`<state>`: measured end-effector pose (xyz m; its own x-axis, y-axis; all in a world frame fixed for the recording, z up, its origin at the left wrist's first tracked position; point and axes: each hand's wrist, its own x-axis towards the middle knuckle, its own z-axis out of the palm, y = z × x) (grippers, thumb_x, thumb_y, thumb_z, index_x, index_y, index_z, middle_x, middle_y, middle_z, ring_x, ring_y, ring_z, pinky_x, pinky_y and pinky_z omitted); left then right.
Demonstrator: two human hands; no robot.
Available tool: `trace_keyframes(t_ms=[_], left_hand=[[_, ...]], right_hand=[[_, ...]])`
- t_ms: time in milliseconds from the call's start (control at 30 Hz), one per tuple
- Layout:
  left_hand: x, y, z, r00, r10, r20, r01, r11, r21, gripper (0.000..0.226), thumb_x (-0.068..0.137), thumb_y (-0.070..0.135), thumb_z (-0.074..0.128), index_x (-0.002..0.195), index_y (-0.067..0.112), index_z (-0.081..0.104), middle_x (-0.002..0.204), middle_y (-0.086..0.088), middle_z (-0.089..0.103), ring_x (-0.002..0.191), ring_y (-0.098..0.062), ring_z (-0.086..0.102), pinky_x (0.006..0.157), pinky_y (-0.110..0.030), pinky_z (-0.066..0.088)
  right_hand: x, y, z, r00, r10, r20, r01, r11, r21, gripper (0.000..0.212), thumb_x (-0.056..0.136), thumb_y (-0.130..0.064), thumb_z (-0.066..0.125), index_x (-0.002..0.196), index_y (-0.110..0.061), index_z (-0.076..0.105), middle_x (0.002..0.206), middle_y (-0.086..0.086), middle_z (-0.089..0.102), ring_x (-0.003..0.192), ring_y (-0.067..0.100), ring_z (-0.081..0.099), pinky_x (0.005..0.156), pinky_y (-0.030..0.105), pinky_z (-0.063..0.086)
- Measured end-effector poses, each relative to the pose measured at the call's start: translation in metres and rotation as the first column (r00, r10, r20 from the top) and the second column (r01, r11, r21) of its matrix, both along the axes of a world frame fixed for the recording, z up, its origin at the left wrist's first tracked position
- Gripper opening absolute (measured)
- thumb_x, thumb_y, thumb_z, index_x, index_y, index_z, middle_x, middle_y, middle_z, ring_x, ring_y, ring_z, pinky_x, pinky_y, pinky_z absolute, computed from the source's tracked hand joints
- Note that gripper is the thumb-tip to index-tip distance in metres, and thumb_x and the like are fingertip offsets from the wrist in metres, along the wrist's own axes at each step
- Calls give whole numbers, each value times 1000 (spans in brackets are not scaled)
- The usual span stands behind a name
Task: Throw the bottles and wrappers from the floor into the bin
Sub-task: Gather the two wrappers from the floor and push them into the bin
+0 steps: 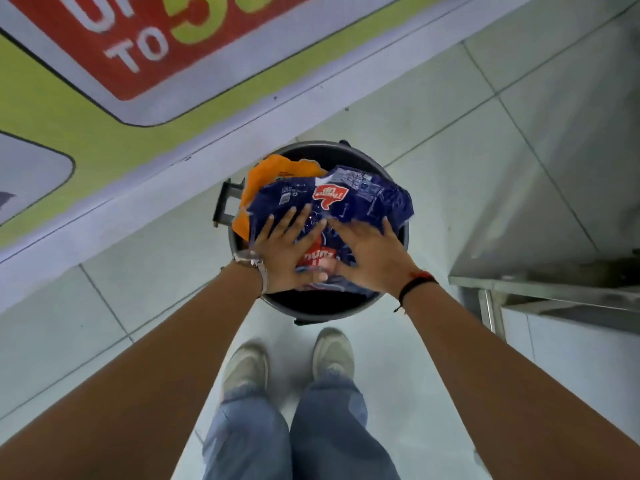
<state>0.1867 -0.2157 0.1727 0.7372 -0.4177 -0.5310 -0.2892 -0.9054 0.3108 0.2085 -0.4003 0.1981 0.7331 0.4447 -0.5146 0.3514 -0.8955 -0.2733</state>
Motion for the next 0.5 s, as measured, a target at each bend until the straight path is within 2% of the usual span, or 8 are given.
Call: trace_keyframes(t_ms=[33,100,133,167,233,300,367,500], left_hand=[[1,-3,4,990,-22,140,27,999,-34,82,84,58,43,144,28,-4,158,-9,0,144,-30,1,115,-48,1],[3,-5,10,893,-75,444,67,997,34,69,83,40,50,143,22,22,151,-15,28,138,-35,26,113,-51,15],[7,-2,11,837,-59,544,26,997,69,69,79,36,56,141,20,31,147,-16,36,135,-36,34,111,-53,19],[12,3,11,826,-51,562,-16,993,115,76,74,36,64,141,18,31,147,-18,36,134,-36,33,111,-55,17],[20,12,5,909,-32,415,-51,981,188,101,70,46,70,145,16,9,154,-18,12,142,-35,13,108,-56,-3],[27,13,-10,961,-97,259,-1,934,357,109,75,61,56,143,15,-14,154,-15,-17,143,-30,-10,107,-54,-14],[32,10,-31,972,-157,172,59,880,471,109,75,70,45,142,13,-19,153,-13,-25,142,-29,-19,110,-55,-13],[37,-3,-63,992,-124,28,84,805,587,114,71,78,41,141,13,-21,152,-13,-27,140,-29,-23,112,-56,-12]], right_hand=[[4,0,-1,996,-40,83,38,999,35,69,90,-52,49,146,-21,25,150,4,39,140,25,31,116,56,14],[14,2,-7,979,-80,186,72,996,50,59,92,-36,54,143,-17,33,149,9,38,137,27,34,116,51,20],[18,4,-11,980,-66,188,63,998,24,61,91,-31,57,144,-18,30,151,11,33,139,28,30,117,50,18],[20,6,-16,986,-41,161,44,999,-14,67,90,-30,59,146,-19,25,155,11,25,142,28,24,118,50,14],[24,12,-29,998,2,69,5,996,-89,78,89,-34,60,149,-22,12,160,9,10,146,27,11,119,51,6],[26,16,-45,999,34,-10,-35,985,-170,84,89,-36,60,150,-23,3,161,6,1,148,25,2,119,51,0],[26,20,-64,995,81,-58,-94,955,-280,90,88,-36,61,150,-22,-3,161,5,-6,148,25,-4,119,50,-4],[22,23,-98,979,129,-159,-189,868,-459,90,92,-36,55,149,-18,-11,160,5,-17,147,25,-12,118,51,-8]])
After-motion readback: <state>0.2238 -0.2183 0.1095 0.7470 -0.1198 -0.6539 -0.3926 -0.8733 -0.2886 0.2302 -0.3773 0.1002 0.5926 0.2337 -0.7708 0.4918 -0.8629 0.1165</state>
